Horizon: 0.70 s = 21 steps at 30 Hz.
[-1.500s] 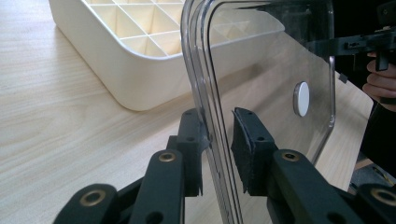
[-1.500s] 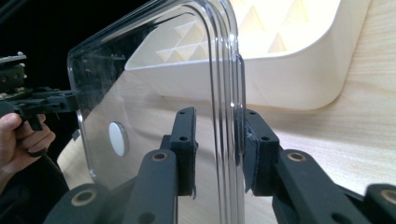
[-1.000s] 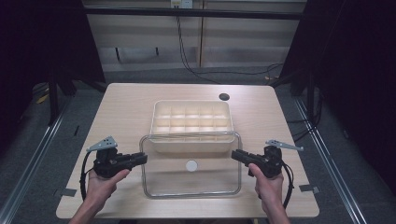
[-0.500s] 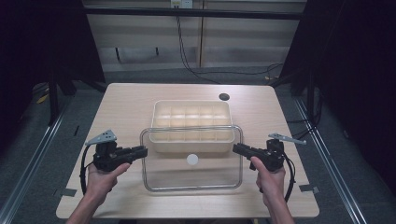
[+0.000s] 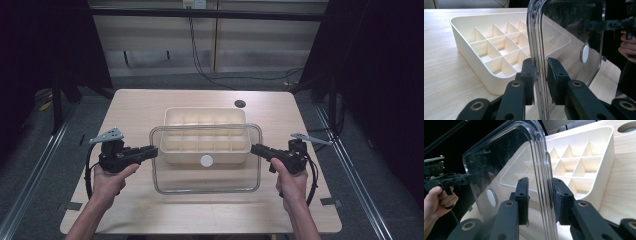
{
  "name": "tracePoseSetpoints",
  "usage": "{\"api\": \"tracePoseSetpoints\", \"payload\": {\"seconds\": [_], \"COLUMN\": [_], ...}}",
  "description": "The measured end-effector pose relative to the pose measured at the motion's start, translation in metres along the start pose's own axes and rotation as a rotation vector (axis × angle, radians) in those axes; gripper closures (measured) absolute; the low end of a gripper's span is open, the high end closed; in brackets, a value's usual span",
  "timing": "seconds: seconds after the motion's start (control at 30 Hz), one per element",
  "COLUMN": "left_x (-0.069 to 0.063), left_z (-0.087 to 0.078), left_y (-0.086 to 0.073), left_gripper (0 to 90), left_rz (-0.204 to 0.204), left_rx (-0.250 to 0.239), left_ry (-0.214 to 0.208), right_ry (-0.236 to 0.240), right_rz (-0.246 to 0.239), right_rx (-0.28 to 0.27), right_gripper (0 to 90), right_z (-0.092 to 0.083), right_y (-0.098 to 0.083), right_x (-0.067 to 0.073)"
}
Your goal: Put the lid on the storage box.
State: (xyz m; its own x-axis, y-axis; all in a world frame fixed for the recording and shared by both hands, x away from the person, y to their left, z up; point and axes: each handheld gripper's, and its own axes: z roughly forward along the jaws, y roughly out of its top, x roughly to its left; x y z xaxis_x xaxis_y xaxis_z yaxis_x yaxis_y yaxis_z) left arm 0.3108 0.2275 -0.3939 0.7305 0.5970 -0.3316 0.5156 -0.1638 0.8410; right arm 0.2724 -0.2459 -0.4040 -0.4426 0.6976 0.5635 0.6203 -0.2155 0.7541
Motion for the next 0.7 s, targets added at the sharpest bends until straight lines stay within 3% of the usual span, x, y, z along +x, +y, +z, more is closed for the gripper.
{"api": "tracePoseSetpoints", "payload": {"seconds": [0.37,0.7], "left_x": [0.001,0.01], "left_z": [-0.001,-0.006], "left_y": [0.018,0.036], "left_gripper": [76.3,76.2], "left_rz": [0.012,0.015], "left_rx": [-0.016,-0.035], "left_ry": [0.015,0.041], "right_ry": [-0.018,-0.013], "right_rz": [-0.014,-0.019], "right_rx": [-0.012,-0.007], "right_gripper": [68.8,68.8], "right_z": [0.002,0.017], "right_y": [0.021,0.037], "right_x": [0.004,0.004]}}
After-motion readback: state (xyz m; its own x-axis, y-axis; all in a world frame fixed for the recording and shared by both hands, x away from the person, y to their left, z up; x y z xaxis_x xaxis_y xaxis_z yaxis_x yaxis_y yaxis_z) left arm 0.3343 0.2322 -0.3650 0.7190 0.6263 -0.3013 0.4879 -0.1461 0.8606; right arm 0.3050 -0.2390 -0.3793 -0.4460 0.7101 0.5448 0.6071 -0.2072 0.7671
